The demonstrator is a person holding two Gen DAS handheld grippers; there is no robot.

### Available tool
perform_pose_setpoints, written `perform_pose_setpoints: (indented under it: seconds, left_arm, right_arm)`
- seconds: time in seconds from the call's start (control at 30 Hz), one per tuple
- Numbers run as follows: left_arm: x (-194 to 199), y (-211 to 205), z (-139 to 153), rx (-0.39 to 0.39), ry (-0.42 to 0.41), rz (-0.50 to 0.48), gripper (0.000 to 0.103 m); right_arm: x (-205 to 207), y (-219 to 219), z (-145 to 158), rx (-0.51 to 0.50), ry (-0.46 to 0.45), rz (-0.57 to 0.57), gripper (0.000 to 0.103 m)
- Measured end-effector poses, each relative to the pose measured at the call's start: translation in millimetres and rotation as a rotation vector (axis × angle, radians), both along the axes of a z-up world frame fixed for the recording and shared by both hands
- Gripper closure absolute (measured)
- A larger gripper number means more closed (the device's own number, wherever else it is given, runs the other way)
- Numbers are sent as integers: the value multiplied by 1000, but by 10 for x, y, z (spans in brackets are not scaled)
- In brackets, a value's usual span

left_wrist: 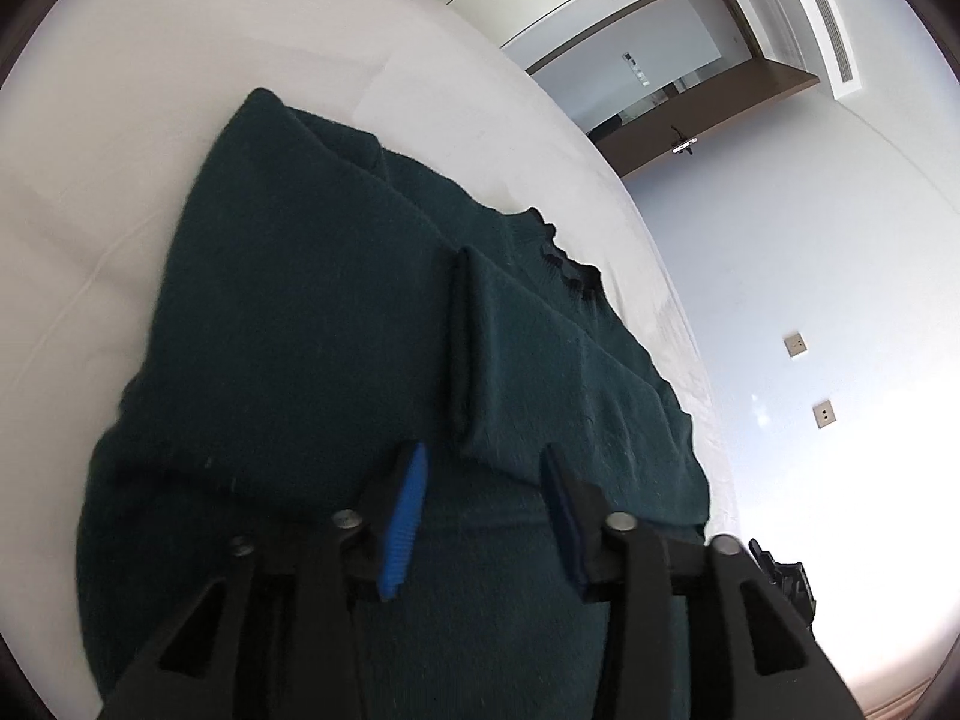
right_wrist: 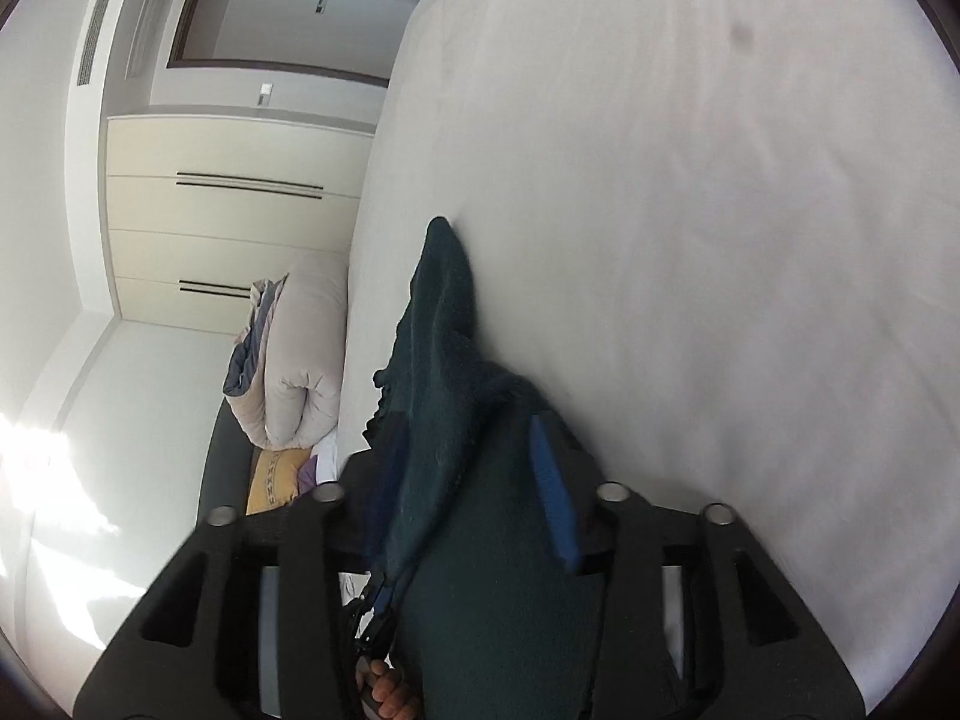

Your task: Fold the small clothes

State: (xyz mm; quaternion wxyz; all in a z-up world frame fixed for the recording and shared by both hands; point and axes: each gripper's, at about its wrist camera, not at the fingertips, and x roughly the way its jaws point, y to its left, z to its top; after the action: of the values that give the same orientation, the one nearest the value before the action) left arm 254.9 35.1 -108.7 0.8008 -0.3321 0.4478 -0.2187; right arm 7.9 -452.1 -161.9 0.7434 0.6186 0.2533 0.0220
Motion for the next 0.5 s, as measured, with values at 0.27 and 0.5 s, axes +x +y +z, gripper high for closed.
perform_pose_setpoints:
  seconds: [0.27,0.5]
  left_arm:
    - [-1370,575,276,70,-34,107,21]
    - [-2312,816,99,125,34,103,21]
  right_arm:
    - [-1106,304,280,-135,9,72,41]
    - [-1743,624,251,-239,43,171,41]
